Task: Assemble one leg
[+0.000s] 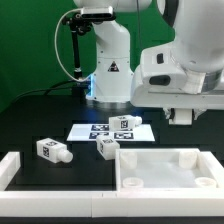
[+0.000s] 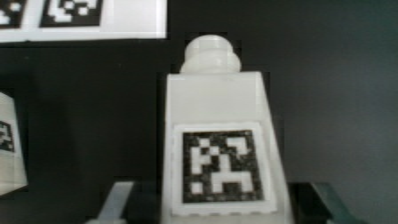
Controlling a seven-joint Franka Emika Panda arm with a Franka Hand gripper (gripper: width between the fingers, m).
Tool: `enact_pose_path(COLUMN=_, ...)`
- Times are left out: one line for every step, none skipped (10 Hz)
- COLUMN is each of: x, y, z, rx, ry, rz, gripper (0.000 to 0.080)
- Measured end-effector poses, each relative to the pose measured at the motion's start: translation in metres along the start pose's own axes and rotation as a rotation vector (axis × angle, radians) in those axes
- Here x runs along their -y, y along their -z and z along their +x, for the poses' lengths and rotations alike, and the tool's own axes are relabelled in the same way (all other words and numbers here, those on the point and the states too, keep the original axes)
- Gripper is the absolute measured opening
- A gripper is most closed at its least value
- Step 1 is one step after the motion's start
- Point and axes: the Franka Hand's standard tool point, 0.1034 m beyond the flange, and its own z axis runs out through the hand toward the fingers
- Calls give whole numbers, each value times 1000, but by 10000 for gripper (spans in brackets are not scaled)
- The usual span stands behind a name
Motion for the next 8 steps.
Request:
enact_pose_path(x=1, y=-1, z=5, rx=-60, ry=1, rz=7, gripper=285)
enact_pose_path(x=4, y=-8, z=20, rx=-171, ry=6, rz=17, gripper=285)
enact_pose_path(x=-2, y=3, z=23, rx=-199, ry=38, rz=32, gripper=285)
enact_pose_path(x=-11, y=40, z=40, rx=-262, ry=38, rz=56, gripper=285)
enact_pose_path(x=-9, y=62, z=53, rx=-358, ry=40, rz=64, gripper=285)
enact_pose_path(x=-6, y=60, z=55, rx=-420, ry=43, rz=66, gripper=285)
enact_pose_path(x=-7, y=59, z=57, rx=-498, ry=41, rz=68, gripper=285)
enact_pose_path(x=-7, y=61, z=59, rx=-572, ry=41, rz=70, gripper=285)
